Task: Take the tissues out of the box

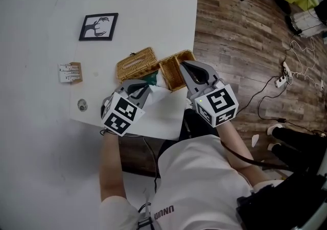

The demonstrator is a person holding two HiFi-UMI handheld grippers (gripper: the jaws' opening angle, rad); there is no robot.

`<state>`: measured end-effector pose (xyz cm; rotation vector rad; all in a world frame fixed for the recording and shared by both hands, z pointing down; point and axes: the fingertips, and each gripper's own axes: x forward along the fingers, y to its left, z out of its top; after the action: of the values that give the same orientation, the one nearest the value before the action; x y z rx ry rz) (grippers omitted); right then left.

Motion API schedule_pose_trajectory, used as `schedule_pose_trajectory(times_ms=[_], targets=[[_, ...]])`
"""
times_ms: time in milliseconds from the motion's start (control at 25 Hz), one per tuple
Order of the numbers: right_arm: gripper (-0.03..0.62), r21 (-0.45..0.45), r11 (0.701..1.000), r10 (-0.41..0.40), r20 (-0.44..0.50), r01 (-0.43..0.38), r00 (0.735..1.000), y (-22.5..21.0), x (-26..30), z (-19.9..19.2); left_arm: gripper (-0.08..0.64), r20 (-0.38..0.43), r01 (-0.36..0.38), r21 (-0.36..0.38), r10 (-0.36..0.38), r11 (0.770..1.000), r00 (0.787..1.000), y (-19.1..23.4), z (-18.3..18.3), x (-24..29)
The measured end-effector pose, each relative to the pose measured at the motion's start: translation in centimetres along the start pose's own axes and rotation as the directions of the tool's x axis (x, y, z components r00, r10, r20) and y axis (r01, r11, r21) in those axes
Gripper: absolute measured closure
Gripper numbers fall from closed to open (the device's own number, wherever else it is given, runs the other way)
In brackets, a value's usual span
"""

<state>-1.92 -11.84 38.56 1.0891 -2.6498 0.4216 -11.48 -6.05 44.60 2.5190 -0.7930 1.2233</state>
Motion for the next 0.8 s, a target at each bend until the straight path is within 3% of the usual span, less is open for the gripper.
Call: schedule_pose_trajectory(times_ms=[360,640,800], targets=[[0.572,-0.003,1.000,-0.004,0.006,0.004,1.000,-0.2,0.0,0.3,0.536,0.013,-0.038,0.007,0.038,0.999,0.999,0.2,0.2,-1.4],[0.572,-0.003,1.000,-0.002,0.006,0.002,1.000,-0.2,0.0,0.3,0.535,0.079,-0.046,-0.040,0.049,0.998,0.996,0.1,1.1,-2.9],[0.572,-0.007,1.000,0.004,0.007,-0.004,1.000,0.1,0.0,0.4,0.536,0.100,-0.071,-0.029,0.073,0.997,0.992,0.2,1.9,-3.4]])
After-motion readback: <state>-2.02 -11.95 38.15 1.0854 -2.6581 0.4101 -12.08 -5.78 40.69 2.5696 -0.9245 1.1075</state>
